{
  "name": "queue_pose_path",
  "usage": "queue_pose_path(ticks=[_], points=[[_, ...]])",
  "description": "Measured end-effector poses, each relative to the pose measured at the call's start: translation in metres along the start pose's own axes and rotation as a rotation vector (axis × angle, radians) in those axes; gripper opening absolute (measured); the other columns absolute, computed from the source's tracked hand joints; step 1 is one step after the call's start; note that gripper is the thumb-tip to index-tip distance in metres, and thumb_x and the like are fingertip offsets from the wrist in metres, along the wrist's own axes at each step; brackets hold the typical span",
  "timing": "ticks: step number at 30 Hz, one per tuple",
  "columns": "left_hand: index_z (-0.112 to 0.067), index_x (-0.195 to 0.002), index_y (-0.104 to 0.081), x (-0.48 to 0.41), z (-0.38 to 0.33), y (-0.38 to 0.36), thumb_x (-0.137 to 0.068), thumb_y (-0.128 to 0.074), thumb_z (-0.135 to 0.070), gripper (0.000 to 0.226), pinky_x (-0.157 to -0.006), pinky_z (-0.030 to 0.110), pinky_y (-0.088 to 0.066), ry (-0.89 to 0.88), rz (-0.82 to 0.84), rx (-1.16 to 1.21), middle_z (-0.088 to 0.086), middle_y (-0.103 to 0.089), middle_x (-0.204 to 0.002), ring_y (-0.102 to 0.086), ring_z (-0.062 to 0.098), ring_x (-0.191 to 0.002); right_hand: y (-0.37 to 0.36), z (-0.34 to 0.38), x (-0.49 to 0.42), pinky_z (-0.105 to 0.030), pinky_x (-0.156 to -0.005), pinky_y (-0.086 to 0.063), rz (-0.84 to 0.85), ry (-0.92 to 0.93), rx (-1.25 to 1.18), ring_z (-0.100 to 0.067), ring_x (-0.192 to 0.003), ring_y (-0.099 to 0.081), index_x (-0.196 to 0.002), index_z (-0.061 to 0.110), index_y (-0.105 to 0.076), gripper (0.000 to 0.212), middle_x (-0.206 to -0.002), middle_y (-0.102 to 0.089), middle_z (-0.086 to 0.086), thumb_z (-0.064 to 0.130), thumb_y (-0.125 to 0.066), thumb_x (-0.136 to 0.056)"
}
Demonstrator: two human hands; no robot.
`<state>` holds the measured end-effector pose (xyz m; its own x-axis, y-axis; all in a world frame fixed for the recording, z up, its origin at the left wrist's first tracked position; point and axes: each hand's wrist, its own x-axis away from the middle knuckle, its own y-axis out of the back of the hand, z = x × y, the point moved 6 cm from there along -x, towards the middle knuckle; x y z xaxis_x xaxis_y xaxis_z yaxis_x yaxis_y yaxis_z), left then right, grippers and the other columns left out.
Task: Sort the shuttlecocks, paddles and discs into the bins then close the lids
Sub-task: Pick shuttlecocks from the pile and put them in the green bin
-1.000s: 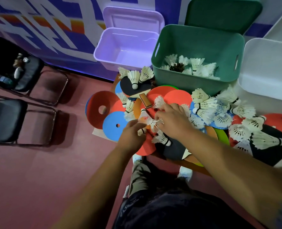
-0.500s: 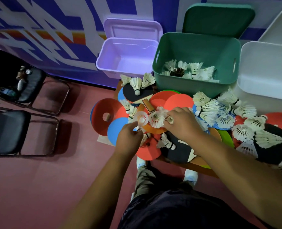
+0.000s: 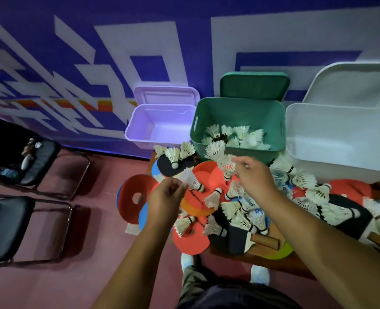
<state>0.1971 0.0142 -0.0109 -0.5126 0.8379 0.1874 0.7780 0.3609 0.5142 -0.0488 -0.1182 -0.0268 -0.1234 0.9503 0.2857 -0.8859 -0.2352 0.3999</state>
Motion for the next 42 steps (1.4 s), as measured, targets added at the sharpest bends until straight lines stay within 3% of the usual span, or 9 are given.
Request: queue_pose_path(ticks=[4,6,13,17,20,26,32,35,42], points=[[-0.022,-0.084,-0.065,-0.007,-0.022,-0.006,-0.095,-0.075,-0.041,0.023,-0.069,0.043,-0.054,-0.02,0.045,-0.011,0.0,-0.07,-0.076,-0.066,0.025,-0.075,0.023,0.017,-0.006,-0.019,-0.043,-0.034,-0.067,0.023,0.019,0.0,-0.043,-0.044,-0.121,0.029,-0.074,0.029,-0.085,-0.069,0.011,0.023,-0.05,-0.105],[-0.024,-0.084,-0.065,-0.01,-0.034,-0.008,-0.095,-0.074,-0.043,0.024,-0.073,0.046,-0.056,-0.03,0.061,0.001,-0.001,-0.07,-0.076,-0.067,0.024,-0.077,0.032,0.025,-0.008,-0.022,-0.058,-0.04,-0.082,0.034,0.073,0.001,-0.063,-0.053,-0.12,0.026,-0.075,0.029,-0.095,-0.068,0.01,0.025,-0.05,-0.104],[-0.009,-0.09,-0.067,-0.022,-0.078,-0.025,-0.098,-0.074,-0.03,0.024,-0.052,0.021,-0.047,-0.086,0.154,0.087,0.012,-0.067,-0.071,-0.055,0.01,-0.056,0.056,0.035,-0.015,-0.026,-0.082,-0.041,-0.087,-0.02,0.25,-0.021,-0.107,-0.066,-0.125,0.018,-0.075,0.033,-0.128,-0.073,-0.002,0.024,-0.051,-0.104],[-0.013,-0.089,-0.068,-0.035,-0.089,-0.032,-0.097,-0.075,-0.032,0.022,-0.048,0.014,-0.043,-0.109,0.15,0.05,0.004,-0.066,-0.072,-0.054,0.006,-0.056,0.066,0.038,-0.028,-0.048,-0.088,-0.061,-0.101,-0.077,0.149,-0.026,-0.094,-0.074,-0.111,0.021,-0.077,0.031,-0.098,-0.078,-0.001,0.031,-0.05,-0.099],[-0.022,-0.086,-0.068,-0.048,-0.091,-0.036,-0.096,-0.074,-0.041,0.022,-0.059,0.029,-0.051,-0.122,0.142,0.046,0.004,-0.072,-0.077,-0.061,0.012,-0.064,0.072,0.04,-0.043,-0.057,-0.088,-0.06,-0.124,-0.057,0.112,-0.029,-0.086,-0.075,-0.097,0.006,-0.072,0.037,-0.087,-0.076,-0.002,0.033,-0.047,-0.094],[-0.028,-0.086,-0.069,-0.079,-0.107,-0.046,-0.095,-0.072,-0.046,0.02,-0.075,0.056,-0.062,-0.123,0.165,0.072,0.002,-0.073,-0.078,-0.071,0.029,-0.075,0.081,0.06,-0.059,-0.027,-0.101,-0.04,-0.167,-0.021,0.128,-0.02,-0.128,-0.057,-0.147,0.017,-0.061,0.046,-0.153,-0.054,-0.002,0.025,-0.049,-0.103],[-0.025,-0.085,-0.068,-0.104,-0.12,-0.062,-0.097,-0.071,-0.042,0.021,-0.067,0.046,-0.058,-0.154,0.17,0.029,0.003,-0.072,-0.078,-0.061,0.019,-0.066,0.086,0.045,-0.075,-0.039,-0.099,-0.05,-0.131,-0.095,0.315,-0.038,-0.121,-0.061,-0.118,0.001,-0.072,0.035,-0.133,-0.062,-0.021,0.015,-0.046,-0.101],[-0.025,-0.086,-0.068,-0.114,-0.121,-0.073,-0.096,-0.072,-0.042,0.02,-0.073,0.049,-0.059,-0.152,0.185,0.023,0.003,-0.071,-0.08,-0.066,0.03,-0.075,0.091,0.047,-0.074,-0.037,-0.115,-0.039,-0.151,-0.071,0.3,-0.032,-0.142,-0.049,-0.15,0.007,-0.057,0.048,-0.157,-0.048,-0.014,0.02,-0.049,-0.104],[-0.025,-0.086,-0.071,-0.141,-0.118,-0.094,-0.096,-0.07,-0.037,0.016,-0.075,0.043,-0.059,-0.144,0.2,-0.047,-0.005,-0.073,-0.078,-0.07,0.02,-0.078,0.091,0.033,-0.078,-0.036,-0.118,-0.037,-0.114,-0.071,0.404,-0.031,-0.144,-0.047,-0.157,0.005,-0.047,0.054,-0.161,-0.041,-0.015,0.024,-0.05,-0.106]])
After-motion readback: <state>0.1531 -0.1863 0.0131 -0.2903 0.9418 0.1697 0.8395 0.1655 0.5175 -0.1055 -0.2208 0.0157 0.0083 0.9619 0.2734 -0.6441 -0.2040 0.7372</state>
